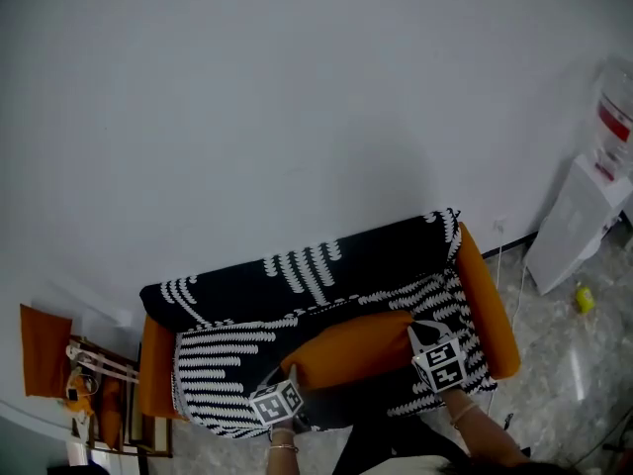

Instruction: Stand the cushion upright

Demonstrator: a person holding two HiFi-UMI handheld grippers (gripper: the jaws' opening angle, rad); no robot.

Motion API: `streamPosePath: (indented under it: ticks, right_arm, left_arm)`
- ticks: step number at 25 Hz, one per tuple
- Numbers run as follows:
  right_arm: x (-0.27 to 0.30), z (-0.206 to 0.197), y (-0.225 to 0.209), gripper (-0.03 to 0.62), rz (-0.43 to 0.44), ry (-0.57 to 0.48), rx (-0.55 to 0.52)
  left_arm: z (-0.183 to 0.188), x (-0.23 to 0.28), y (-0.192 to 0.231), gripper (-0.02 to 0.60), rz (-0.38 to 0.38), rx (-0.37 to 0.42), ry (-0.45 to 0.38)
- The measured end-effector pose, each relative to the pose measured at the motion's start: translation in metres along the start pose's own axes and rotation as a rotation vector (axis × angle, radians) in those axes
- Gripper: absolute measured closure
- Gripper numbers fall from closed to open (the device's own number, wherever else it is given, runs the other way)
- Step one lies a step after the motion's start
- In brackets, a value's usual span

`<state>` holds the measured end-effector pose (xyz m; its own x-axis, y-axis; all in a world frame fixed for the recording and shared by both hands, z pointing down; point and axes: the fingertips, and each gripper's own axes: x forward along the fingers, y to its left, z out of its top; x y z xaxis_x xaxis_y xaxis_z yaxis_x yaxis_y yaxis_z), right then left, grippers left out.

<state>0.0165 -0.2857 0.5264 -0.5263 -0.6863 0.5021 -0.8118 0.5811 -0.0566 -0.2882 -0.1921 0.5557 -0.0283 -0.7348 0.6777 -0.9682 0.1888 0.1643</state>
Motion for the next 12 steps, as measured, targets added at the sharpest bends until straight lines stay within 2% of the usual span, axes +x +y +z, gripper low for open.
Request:
streamPosePath:
  ticks: [12]
  right_arm:
    - [0.04, 0.043, -0.015, 0.566, -0.045, -0.052, -0.01]
  left_arm:
    - [0.049, 0.034, 0.014, 0.411, 0.006, 0.016, -0.049]
